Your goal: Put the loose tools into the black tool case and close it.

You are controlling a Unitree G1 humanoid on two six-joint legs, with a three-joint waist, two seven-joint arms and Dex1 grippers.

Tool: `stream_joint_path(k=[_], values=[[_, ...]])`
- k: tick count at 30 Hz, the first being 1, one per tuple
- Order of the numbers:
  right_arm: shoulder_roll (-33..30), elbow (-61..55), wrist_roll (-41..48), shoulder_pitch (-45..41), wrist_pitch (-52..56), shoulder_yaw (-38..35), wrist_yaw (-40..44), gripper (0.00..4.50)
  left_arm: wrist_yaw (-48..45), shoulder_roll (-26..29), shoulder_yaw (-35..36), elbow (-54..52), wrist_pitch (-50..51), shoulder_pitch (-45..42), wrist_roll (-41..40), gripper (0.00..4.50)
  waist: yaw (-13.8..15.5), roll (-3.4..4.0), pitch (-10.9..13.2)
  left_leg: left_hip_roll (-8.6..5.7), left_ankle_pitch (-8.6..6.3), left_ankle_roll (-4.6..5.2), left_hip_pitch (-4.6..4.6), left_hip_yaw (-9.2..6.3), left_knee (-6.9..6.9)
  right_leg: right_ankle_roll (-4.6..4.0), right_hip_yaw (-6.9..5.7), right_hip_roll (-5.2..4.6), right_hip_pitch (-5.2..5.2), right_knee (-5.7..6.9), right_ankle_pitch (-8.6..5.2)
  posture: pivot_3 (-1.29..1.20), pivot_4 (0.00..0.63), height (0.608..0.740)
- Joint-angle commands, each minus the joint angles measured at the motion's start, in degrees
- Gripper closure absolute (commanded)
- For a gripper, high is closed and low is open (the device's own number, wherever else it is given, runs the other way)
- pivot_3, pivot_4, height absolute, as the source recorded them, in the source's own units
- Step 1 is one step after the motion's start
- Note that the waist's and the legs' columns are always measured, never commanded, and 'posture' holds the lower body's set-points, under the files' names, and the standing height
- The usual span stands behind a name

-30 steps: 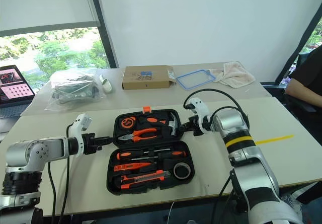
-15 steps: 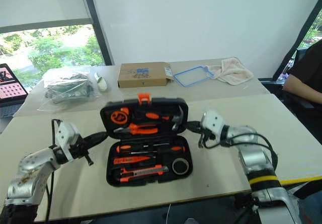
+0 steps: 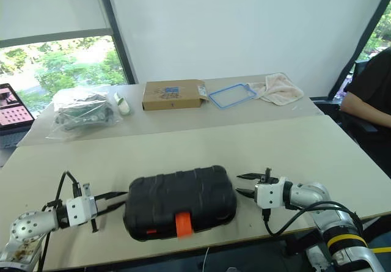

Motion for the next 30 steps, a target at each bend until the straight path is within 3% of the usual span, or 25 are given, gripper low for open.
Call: stream_joint_path(k=[1, 3, 5, 6, 8, 9, 11, 18, 19, 25, 30], values=[[-2.7, -2.1, 4.6, 1.9, 2.0, -1.5, 2.0, 0.6, 0.8, 1.8, 3.3, 0.6, 6.8, -0.3, -5.3, 1.66, 0.2, 0.0, 0.0, 0.0, 0.0, 0.01, 0.03, 0.01, 0.0, 0.0, 0.02, 0.03, 0.04, -0.02, 0.0, 0.0, 0.15, 0.74], [-4.3, -4.8, 9.5, 4.0, 6.4, -1.9, 5.3, 0.03, 0.8, 2.2, 4.2, -0.3, 14.2, -0.6, -8.7, 0.97, 0.5, 0.0, 0.0, 0.01, -0.01, 0.02, 0.07, 0.0, 0.0, 0.0, 0.02, 0.05, 0.08, -0.02, 0.0, 0.0, 0.15, 0.74], [-6.0, -9.2, 15.8, 7.1, 13.1, -2.6, 9.4, 0.17, 0.9, 2.5, 4.5, -1.2, 20.4, -1.6, -10.8, 0.22, 0.8, 0.0, 0.0, 0.02, -0.04, 0.07, 0.08, 0.0, 0.0, 0.01, 0.05, 0.06, 0.08, -0.01, 0.0, 0.0, 0.15, 0.74], [-6.7, -11.8, 18.8, 8.7, 16.3, -3.1, 10.9, 0.33, 1.1, 2.7, 4.6, -1.5, 22.3, -2.1, -11.2, 0.2, 1.0, 0.0, 0.0, 0.03, -0.05, 0.09, 0.09, 0.0, 0.0, 0.01, 0.05, 0.06, 0.1, -0.03, 0.0, 0.0, 0.15, 0.74], [-9.8, -19.7, 25.4, 14.9, 24.4, -4.7, 14.1, 0.85, 2.7, 2.4, 3.6, -0.8, 27.8, -6.0, -10.7, 0.51, 1.7, 0.0, 0.0, 0.06, -0.08, 0.12, 0.09, -0.01, 0.01, 0.01, 0.06, 0.1, 0.11, -0.06, 0.0, 0.0, 0.15, 0.74], [-11.3, -24.0, 27.8, 18.4, 27.8, -5.4, 15.1, 1.47, 3.2, 2.0, 2.8, -0.7, 30.6, -8.2, -10.6, 1.04, 1.8, 0.0, 0.0, 0.08, -0.09, 0.14, 0.07, -0.01, 0.02, 0.01, 0.06, 0.11, 0.12, -0.06, 0.0, 0.0, 0.15, 0.74], [-13.6, -31.1, 30.5, 24.2, 32.7, -6.2, 16.3, 1.95, 4.0, 0.9, 1.6, -0.7, 32.9, -11.6, -10.1, 1.56, 2.2, 0.04, 0.0, 0.11, -0.12, 0.12, 0.05, 0.01, 0.07, 0.02, 0.06, 0.16, 0.12, -0.08, 0.01, 0.0, 0.15, 0.74], [-11.9, -44.6, 27.0, 31.3, 41.3, -4.5, 13.5, 4.41, 3.4, -2.9, -4.8, 0.5, 36.3, -19.3, -6.0, 4.1, 1.5, -0.03, 0.0, 0.31, -0.2, 0.01, 0.11, 0.23, 0.15, 0.04, 0.26, 0.31, 0.15, -0.08, 0.03, 0.0, 0.15, 0.74], [-11.2, -45.3, 25.6, 30.8, 42.8, -3.3, 13.1, 4.5, 2.5, -3.0, -6.0, 0.8, 37.2, -19.8, -5.5, 4.45, 1.5, -0.04, 0.0, 0.38, -0.21, -0.01, 0.11, 0.25, 0.15, 0.03, 0.29, 0.4, 0.15, -0.09, 0.04, 0.0, 0.15, 0.74], [-4.7, -44.6, 19.6, 22.3, 48.4, 1.0, 9.9, 4.5, -2.4, -1.1, -9.4, -1.3, 42.9, -18.4, -5.3, 4.45, 1.1, -0.11, 0.0, 0.51, -0.26, -0.07, 0.13, 0.37, 0.16, -0.03, 0.45, 0.61, 0.08, -0.1, 0.07, 0.0, 0.15, 0.74], [0.4, -39.5, 16.1, 14.5, 49.1, 1.5, 8.1, 4.5, -4.3, 0.1, -7.5, -6.3, 47.5, -14.6, -8.6, 4.45, 0.9, -0.12, 0.0, 0.53, -0.27, -0.08, 0.14, 0.39, 0.15, -0.05, 0.49, 0.66, 0.04, -0.07, 0.08, 0.0, 0.15, 0.74]])
